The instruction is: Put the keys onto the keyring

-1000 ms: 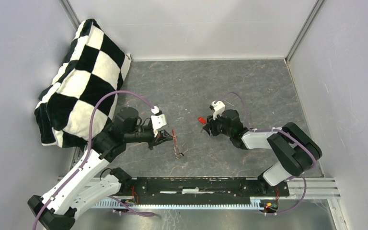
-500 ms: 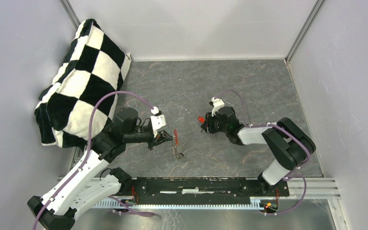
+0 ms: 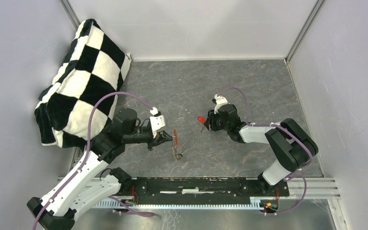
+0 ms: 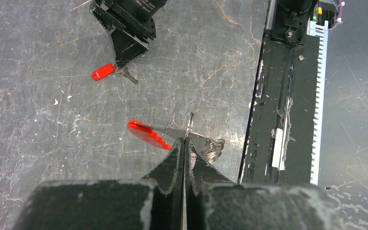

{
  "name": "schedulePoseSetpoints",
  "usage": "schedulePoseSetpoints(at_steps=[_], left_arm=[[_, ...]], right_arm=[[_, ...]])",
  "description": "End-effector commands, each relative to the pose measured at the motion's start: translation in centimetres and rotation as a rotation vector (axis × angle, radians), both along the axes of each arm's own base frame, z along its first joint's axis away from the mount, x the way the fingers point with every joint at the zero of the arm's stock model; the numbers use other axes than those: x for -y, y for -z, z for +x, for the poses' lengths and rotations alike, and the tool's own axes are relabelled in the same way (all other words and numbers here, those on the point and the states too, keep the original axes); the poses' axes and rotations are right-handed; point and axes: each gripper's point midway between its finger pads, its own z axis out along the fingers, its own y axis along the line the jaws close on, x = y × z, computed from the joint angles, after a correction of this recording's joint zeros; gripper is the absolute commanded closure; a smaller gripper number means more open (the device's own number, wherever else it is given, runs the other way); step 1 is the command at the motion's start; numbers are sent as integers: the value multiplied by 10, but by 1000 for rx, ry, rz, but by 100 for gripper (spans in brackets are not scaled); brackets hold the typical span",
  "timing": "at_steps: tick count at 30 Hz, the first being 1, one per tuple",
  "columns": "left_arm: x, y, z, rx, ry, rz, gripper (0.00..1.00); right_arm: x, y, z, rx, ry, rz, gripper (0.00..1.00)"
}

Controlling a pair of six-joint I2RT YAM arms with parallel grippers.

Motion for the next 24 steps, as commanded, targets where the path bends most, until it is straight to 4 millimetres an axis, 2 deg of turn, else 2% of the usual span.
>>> schedulePoseSetpoints(at_steps=[1, 10, 13, 16, 18, 24], left_arm=[[5, -14, 0, 15, 6, -56, 98], [5, -16, 0, 19, 5, -58, 98], [5, -15, 1, 20, 2, -56, 98], [5, -15, 1, 22, 2, -55, 98], [5, -15, 2, 20, 2, -53, 98], [6, -18, 3, 19, 0, -56, 98]], right_arm=[[-6, -9, 16, 34, 15, 17, 60], [-18, -4, 22, 19, 4, 66, 67], [-22, -3, 20, 13, -14, 77, 76], [-22, -5, 20, 19, -19, 78, 92], [-23, -12, 22, 40, -32, 78, 100], [-24, -37, 19, 158, -152, 21, 100]])
